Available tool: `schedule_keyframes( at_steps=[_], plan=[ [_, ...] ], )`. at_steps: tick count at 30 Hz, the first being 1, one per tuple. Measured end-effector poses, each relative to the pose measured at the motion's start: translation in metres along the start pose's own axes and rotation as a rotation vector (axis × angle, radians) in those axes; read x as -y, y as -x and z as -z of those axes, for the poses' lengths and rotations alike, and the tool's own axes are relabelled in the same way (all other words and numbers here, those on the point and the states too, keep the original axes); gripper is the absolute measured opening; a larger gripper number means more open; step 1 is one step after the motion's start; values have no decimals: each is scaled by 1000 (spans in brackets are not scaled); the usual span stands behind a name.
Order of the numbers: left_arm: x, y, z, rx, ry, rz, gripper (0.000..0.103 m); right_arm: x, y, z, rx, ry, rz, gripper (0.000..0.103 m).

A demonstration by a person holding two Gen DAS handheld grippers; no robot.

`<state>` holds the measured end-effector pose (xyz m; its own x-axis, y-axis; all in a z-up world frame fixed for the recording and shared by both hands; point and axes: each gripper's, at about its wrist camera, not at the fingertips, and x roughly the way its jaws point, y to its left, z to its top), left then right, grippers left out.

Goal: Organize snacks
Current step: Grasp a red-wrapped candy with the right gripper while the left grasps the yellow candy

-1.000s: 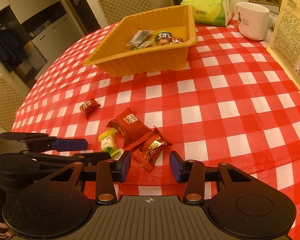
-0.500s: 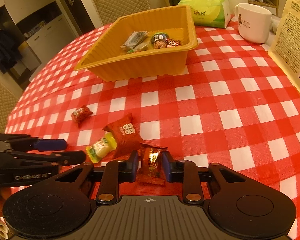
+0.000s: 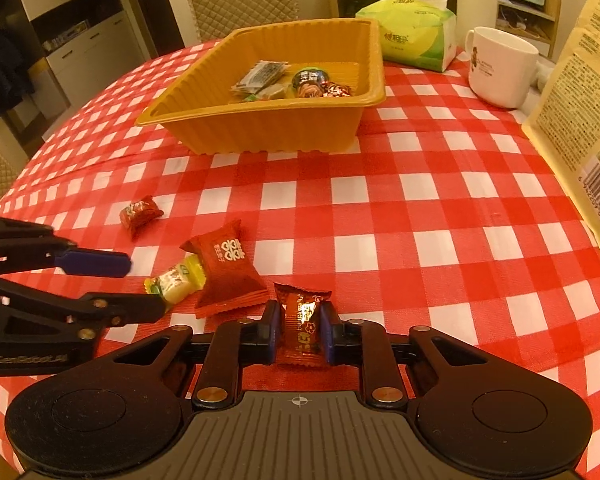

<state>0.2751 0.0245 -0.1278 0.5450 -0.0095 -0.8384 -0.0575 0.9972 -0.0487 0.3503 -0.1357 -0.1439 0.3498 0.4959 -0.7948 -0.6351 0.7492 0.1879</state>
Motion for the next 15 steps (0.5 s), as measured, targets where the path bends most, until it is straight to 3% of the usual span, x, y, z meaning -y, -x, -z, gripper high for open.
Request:
schedule_keyframes(
  at_steps=[7,10,15],
  plan=[
    [8,-17,-13,-28,-71,14,28,1,3,3,3,-15,3,22],
    [9,-20,-13,-28,-77,11,19,1,4,3,1,-14,-1,29],
    [3,-17,-10,-29,-47,12,18,0,5,4,5,-9,8,33]
  ],
)
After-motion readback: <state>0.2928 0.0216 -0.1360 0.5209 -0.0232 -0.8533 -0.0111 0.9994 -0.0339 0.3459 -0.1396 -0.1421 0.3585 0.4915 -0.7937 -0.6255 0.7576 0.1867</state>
